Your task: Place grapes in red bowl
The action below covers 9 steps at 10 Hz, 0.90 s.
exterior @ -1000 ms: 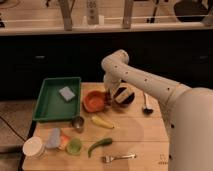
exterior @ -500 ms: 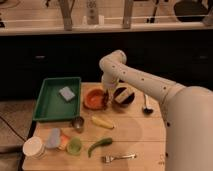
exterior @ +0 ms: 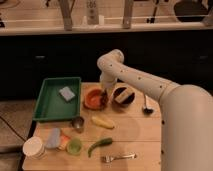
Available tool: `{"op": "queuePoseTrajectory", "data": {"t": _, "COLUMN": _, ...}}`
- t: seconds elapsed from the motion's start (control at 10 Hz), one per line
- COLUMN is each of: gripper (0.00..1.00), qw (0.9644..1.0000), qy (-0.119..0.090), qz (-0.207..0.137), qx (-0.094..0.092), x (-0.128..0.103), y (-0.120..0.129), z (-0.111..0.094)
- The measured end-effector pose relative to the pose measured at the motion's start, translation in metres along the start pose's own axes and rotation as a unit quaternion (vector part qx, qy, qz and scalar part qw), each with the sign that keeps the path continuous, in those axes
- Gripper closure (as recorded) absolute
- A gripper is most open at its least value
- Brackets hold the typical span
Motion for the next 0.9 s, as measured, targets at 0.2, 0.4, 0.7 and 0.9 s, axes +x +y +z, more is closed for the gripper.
{"op": "queuePoseTrajectory", "data": {"t": 0.2, "gripper": 1.0, "qw": 1.0, "qy": -0.003, "qz": -0.004, "qx": -0.001, "x": -0.0012, "y": -0.005, "z": 0.002}}
{"op": "queuePoseTrajectory", "data": {"t": 0.4, "gripper": 1.0, "qw": 1.0, "qy": -0.005, "qz": -0.006, "qx": -0.003, "x": 0.0002, "y": -0.0066, "z": 0.0043}}
{"op": "queuePoseTrajectory", "data": {"t": 0.7, "gripper": 1.0, "qw": 0.9999, "qy": -0.008, "qz": -0.009, "qx": -0.005, "x": 0.001, "y": -0.0074, "z": 0.0066}}
{"op": "queuePoseTrajectory", "data": {"t": 0.9, "gripper": 1.0, "qw": 0.9999, "qy": -0.01, "qz": -0.012, "qx": -0.004, "x": 0.0007, "y": -0.0092, "z": 0.0082}}
